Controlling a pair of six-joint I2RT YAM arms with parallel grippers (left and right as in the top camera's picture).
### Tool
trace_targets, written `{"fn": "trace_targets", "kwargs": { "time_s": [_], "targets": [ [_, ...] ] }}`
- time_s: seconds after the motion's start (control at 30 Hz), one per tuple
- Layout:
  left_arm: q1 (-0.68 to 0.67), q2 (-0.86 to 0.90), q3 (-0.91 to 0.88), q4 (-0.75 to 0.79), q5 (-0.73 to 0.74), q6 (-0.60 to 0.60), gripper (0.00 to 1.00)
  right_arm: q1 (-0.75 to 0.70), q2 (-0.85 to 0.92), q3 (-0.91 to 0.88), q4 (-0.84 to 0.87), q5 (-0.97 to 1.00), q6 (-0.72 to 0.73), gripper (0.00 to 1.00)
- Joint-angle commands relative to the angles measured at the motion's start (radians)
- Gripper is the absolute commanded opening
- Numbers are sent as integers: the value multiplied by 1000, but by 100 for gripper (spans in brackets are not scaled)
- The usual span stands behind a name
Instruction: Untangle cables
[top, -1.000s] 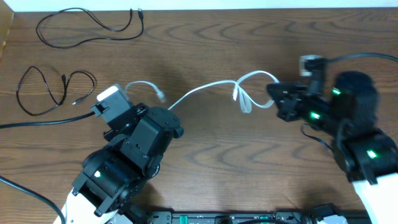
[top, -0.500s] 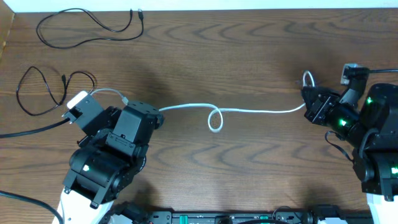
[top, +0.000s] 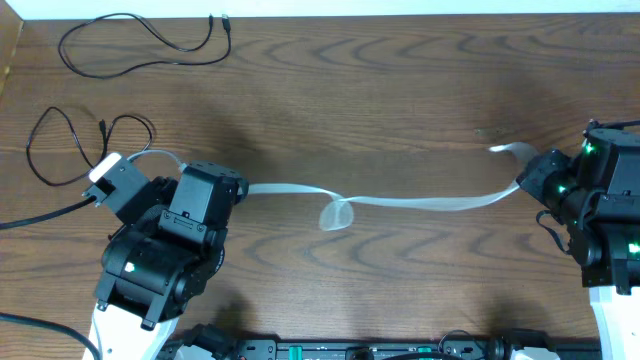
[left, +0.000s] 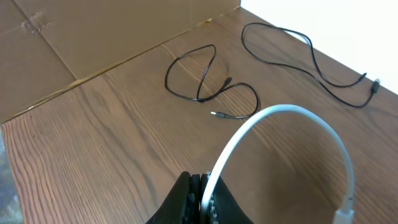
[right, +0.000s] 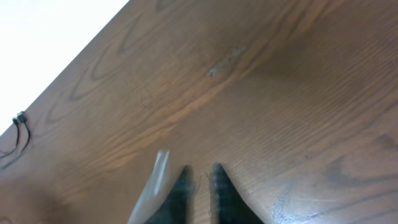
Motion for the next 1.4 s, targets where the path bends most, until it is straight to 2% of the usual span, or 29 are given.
{"fn": "trace_targets", "kwargs": {
  "time_s": [0.0,0.03,0.07,0.17,0.23,0.27,0.3,0.37,0.43,0.5,0.63,0.73,0.9,1.03,1.2,1.37],
  "targets": [
    [6,0,16,27,161,10,7,-4,17,5,8,-81,-40,47],
    [6,0,16,44,209,19,7,-3,23,5,13,-118,-61,55],
    [6,0,16,100,318,103,7,-1,35,5,21,-191,-113,66],
    [6,0,16,249,562,328,7,0,55,5,23,-292,-173,74],
    [6,-2,16,370,767,402,7,0,66,5,34,-394,-248,79],
    [6,-2,16,404,822,407,7,0,69,5,41,-448,-288,81],
    [6,-2,16,480,941,406,7,2,74,5,55,-568,-374,86],
    [6,-2,16,571,1062,398,7,7,75,5,63,-667,-440,91],
    [6,-2,16,651,1131,337,7,18,75,5,70,-723,-472,96],
    [6,-2,16,723,1157,255,7,33,75,5,78,-745,-476,99],
    [7,-2,16,859,1156,145,7,78,75,5,95,-760,-481,99],
    [6,-2,16,951,1157,16,7,137,75,5,111,-798,-536,99],
    [6,-2,16,1060,1224,-38,7,212,79,5,142,-796,-500,99],
    [6,-2,16,1072,1224,-96,7,242,101,5,145,-797,-481,99],
    [6,-1,16,1106,1223,-272,7,299,157,5,185,-797,-375,99],
    [6,-1,16,1173,1199,-287,7,384,213,5,268,-797,-249,95]
  ]
}}
